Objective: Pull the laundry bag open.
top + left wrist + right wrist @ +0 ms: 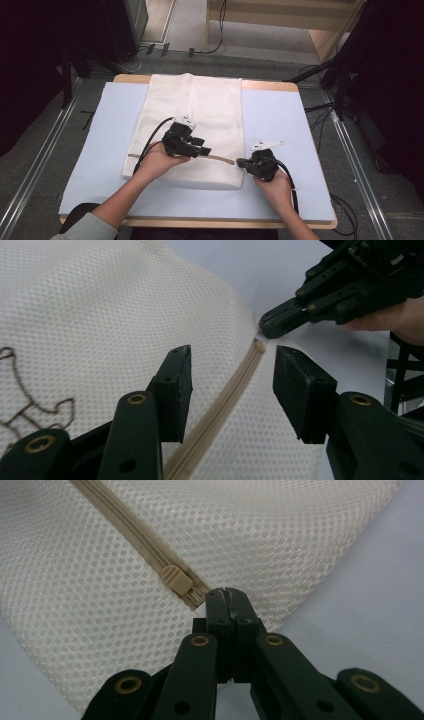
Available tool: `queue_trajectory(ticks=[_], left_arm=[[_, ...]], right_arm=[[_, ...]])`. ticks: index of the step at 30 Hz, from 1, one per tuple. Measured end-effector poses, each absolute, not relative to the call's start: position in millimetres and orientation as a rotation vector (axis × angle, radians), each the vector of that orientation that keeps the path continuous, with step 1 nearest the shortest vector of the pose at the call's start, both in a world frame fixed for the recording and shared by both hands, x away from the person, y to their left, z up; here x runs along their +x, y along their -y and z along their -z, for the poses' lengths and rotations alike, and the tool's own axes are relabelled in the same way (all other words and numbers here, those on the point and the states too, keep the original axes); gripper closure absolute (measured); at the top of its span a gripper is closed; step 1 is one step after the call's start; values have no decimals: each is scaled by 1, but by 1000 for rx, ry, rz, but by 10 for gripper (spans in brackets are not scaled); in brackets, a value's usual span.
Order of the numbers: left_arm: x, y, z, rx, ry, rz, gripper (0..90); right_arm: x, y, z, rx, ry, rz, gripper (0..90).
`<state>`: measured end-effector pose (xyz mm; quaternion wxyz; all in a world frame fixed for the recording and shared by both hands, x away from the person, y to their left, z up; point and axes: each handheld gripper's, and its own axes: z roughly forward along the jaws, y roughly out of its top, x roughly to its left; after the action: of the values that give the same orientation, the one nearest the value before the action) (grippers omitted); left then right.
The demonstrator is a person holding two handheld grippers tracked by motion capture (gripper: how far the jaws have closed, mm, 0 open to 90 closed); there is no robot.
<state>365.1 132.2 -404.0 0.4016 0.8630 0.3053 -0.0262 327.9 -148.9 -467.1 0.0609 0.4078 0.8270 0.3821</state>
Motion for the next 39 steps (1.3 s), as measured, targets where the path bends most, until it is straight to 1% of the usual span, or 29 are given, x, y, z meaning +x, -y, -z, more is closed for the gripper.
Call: queue_trajectory(ticks=[3,6,7,10,15,16,17,20,22,25,29,32,35,36,39], left_arm=[[365,-119,409,2197,-759,93,549],[365,-113,412,2213,-757,112,598],[365,-107,417,2215,-766,147,622],[365,-97,423,2218,-770,172,673],[364,-84,432,2239,-773,184,760],[364,-80,435,2255,-771,171,760],[364,-76,440,2276,-772,165,796],[365,-72,446,2288,-783,180,802],[366,-70,451,2303,-802,159,802],[368,-67,458,2311,-808,176,796],[369,-61,464,2271,-824,202,786],[369,-59,465,2263,-818,200,802],[369,-58,466,2267,-812,195,857],[370,-60,465,2255,-814,228,875],[372,-62,465,2253,-835,267,884]], right_arm=[[331,143,473,1204,-2515,-1156,900],[331,141,474,1191,-2515,-1158,900],[331,141,474,1188,-2506,-1168,900],[331,142,475,1178,-2507,-1166,900],[330,142,475,1172,-2506,-1162,900],[330,142,475,1172,-2506,-1162,900],[329,142,475,1171,-2506,-1160,900],[329,142,475,1165,-2504,-1159,900],[329,142,475,1156,-2505,-1156,900],[329,142,475,1155,-2505,-1157,900],[329,142,475,1156,-2505,-1156,900],[329,142,475,1151,-2506,-1159,900],[329,142,476,1151,-2499,-1167,900],[328,143,476,1153,-2500,-1166,900],[327,142,476,1138,-2497,-1167,900]])
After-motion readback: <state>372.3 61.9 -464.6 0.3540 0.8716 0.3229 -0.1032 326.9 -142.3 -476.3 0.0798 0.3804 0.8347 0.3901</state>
